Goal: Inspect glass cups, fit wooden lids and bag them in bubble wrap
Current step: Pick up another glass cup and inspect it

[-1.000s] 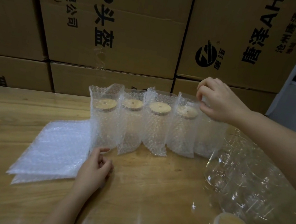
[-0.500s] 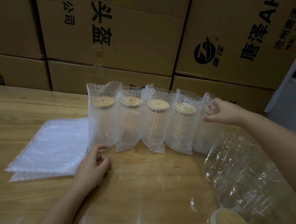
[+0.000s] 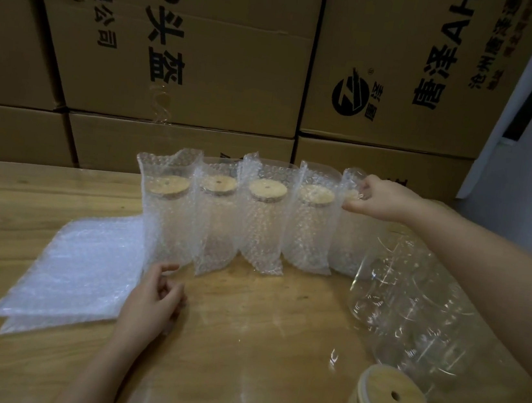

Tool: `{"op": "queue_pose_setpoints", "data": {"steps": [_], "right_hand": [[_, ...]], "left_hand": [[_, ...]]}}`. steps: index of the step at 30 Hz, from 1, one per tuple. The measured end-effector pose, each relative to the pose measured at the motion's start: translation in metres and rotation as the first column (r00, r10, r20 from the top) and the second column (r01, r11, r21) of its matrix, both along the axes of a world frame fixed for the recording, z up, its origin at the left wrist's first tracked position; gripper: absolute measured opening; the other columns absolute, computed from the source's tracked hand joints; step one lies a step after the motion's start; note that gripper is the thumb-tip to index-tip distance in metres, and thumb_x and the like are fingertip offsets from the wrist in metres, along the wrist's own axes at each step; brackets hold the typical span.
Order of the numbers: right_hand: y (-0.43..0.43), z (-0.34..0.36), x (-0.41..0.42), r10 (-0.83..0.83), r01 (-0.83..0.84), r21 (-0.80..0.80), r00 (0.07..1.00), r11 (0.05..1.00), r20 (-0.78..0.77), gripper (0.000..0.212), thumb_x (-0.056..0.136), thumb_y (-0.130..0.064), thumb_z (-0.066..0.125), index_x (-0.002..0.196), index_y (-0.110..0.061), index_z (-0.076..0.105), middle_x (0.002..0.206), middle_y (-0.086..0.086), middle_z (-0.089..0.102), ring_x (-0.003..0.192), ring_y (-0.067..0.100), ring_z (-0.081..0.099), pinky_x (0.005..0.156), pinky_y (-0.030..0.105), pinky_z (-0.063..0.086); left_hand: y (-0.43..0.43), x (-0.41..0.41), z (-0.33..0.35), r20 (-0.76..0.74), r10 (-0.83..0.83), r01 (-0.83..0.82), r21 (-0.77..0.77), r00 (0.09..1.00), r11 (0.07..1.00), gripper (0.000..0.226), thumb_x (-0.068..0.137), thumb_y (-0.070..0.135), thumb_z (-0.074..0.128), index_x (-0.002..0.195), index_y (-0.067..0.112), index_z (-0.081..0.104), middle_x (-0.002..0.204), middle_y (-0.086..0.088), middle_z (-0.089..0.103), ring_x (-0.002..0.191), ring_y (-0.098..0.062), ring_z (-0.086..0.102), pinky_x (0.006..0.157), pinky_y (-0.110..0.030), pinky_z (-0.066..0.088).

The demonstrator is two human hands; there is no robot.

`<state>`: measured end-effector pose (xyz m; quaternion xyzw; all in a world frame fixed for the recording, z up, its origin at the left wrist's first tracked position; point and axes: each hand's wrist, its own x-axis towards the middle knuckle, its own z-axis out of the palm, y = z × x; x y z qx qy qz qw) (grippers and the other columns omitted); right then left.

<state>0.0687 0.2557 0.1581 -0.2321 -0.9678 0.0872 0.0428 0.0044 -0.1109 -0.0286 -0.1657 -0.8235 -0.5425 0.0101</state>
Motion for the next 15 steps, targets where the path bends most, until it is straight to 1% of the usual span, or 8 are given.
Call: {"op": "queue_pose_setpoints", "data": {"steps": [1, 3, 5, 7, 9, 11, 13, 15], "right_hand": [[0.000, 0.005, 0.006, 0.008, -0.008, -0.019, 1.000, 1.000, -0.011, 0.075, 0.085, -0.059, 0.058, 0.141, -0.014, 0.035, 0.135, 0.008, 0.051, 0.112, 0.025, 0.055, 0.081, 0.035, 0.049], [-0.002, 0.015, 0.019, 0.015, -0.015, 0.000, 0.999, 1.000, -0.042, 0.067, 0.088, -0.052, 0.058, 0.140, -0.016, 0.038, 0.136, 0.008, 0.050, 0.115, 0.025, 0.054, 0.086, 0.036, 0.049], [-0.006, 0.024, 0.034, -0.003, 0.010, 0.058, 0.994, 0.998, -0.109, 0.058, 0.090, -0.047, 0.057, 0.136, -0.016, 0.041, 0.126, 0.007, 0.055, 0.105, 0.023, 0.057, 0.085, 0.040, 0.052], [-0.013, 0.028, 0.050, -0.032, 0.048, 0.101, 0.987, 0.994, -0.159, 0.054, 0.090, -0.045, 0.057, 0.131, -0.014, 0.042, 0.111, 0.004, 0.055, 0.091, 0.021, 0.059, 0.077, 0.041, 0.054], [-0.019, 0.027, 0.065, -0.061, 0.071, 0.116, 0.995, 0.991, -0.082, 0.058, 0.089, -0.049, 0.058, 0.131, -0.013, 0.040, 0.109, 0.004, 0.056, 0.088, 0.020, 0.059, 0.075, 0.040, 0.055], [-0.024, 0.023, 0.076, -0.081, 0.074, 0.095, 0.994, 0.993, 0.079, 0.071, 0.086, -0.054, 0.060, 0.138, -0.013, 0.036, 0.122, 0.007, 0.056, 0.100, 0.022, 0.060, 0.084, 0.039, 0.054], [-0.029, 0.019, 0.083, -0.079, 0.061, 0.083, 0.969, 0.995, 0.235, 0.081, 0.083, -0.056, 0.064, 0.145, -0.013, 0.034, 0.139, 0.007, 0.049, 0.117, 0.024, 0.055, 0.095, 0.036, 0.050], [-0.036, 0.015, 0.084, -0.067, 0.037, 0.100, 0.945, 0.994, 0.320, 0.080, 0.083, -0.055, 0.065, 0.144, -0.012, 0.038, 0.143, 0.006, 0.047, 0.122, 0.024, 0.052, 0.098, 0.035, 0.048]], "left_hand": [[0.000, 0.001, 0.000, 0.002, 0.001, -0.001, 0.005, 1.000, 1.000, 0.027, 0.093, 0.011, 0.054, 0.110, 0.031, 0.050, 0.071, -0.007, 0.066, 0.057, -0.031, 0.062, 0.051, -0.034, 0.050], [0.000, 0.002, 0.001, 0.004, 0.001, -0.001, 0.016, 1.000, 1.000, 0.027, 0.093, 0.010, 0.054, 0.111, 0.029, 0.050, 0.071, -0.008, 0.065, 0.057, -0.032, 0.061, 0.047, -0.033, 0.048], [0.001, 0.003, 0.001, 0.005, 0.002, -0.002, 0.016, 1.000, 1.000, 0.027, 0.093, 0.009, 0.054, 0.112, 0.028, 0.050, 0.071, -0.008, 0.066, 0.056, -0.028, 0.061, 0.047, -0.032, 0.049], [0.001, 0.002, 0.001, 0.011, 0.004, -0.004, 0.023, 1.000, 1.000, 0.027, 0.093, 0.009, 0.054, 0.111, 0.028, 0.050, 0.071, -0.008, 0.066, 0.054, -0.030, 0.061, 0.047, -0.032, 0.049], [0.001, 0.002, 0.000, 0.010, 0.007, -0.007, 0.032, 1.000, 0.999, 0.027, 0.092, 0.007, 0.054, 0.111, 0.027, 0.050, 0.071, -0.009, 0.065, 0.055, -0.033, 0.060, 0.043, -0.032, 0.047], [0.000, 0.001, -0.001, 0.002, 0.013, -0.013, 0.028, 1.000, 1.000, 0.026, 0.092, 0.007, 0.054, 0.110, 0.027, 0.051, 0.069, -0.006, 0.065, 0.054, -0.029, 0.060, 0.041, -0.030, 0.046], [0.000, 0.001, -0.002, -0.001, 0.014, -0.014, 0.022, 1.000, 1.000, 0.026, 0.092, 0.008, 0.054, 0.109, 0.028, 0.050, 0.069, -0.002, 0.066, 0.052, -0.028, 0.060, 0.040, -0.029, 0.045], [-0.001, 0.002, -0.003, 0.003, 0.017, -0.017, 0.024, 1.000, 1.000, 0.027, 0.093, 0.008, 0.054, 0.109, 0.028, 0.050, 0.069, -0.001, 0.065, 0.052, -0.031, 0.060, 0.042, -0.030, 0.045]]}}
